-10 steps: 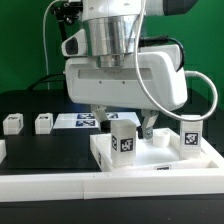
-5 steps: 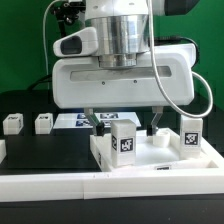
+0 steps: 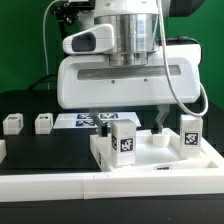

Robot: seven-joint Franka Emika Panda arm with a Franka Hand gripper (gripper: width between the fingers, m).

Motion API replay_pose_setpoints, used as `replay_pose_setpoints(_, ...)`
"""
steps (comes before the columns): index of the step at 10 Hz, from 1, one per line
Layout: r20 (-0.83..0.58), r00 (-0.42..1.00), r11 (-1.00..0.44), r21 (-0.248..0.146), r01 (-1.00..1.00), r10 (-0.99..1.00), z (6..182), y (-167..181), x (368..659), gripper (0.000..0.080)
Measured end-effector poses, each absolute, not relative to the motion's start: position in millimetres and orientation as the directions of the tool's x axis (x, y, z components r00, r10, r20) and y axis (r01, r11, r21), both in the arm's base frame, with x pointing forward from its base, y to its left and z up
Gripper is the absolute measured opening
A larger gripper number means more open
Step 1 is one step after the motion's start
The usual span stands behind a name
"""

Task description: Assemble square table

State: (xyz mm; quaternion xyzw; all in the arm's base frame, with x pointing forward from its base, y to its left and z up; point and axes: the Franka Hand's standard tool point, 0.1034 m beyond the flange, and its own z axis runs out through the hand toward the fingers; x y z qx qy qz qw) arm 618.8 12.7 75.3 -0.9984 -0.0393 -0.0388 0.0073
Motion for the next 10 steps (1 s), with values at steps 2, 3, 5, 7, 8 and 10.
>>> replay_pose_setpoints(2,0.080,0.988,-0.991,-0.006,0.133,0.132,75.1,11.4,618.8,0.0605)
replay_pose_setpoints(3,0.080,0.988,-0.991,-0.007,0.131,0.130,75.1,11.4,618.8,0.0427)
replay_pose_setpoints(5,0.080,0.989,-0.992,-0.004,0.127,0.126,75.1,7.7,618.9,0.0292)
replay_pose_setpoints(7,0.080,0.989,-0.992,-0.004,0.124,0.123,75.1,7.5,618.9,0.0293)
replay_pose_setpoints(8,0.080,0.991,-0.994,-0.005,0.110,0.109,75.1,7.4,618.9,0.0293)
replay_pose_setpoints(10,0.080,0.997,-1.000,-0.014,0.015,0.014,75.2,6.9,619.0,0.0293)
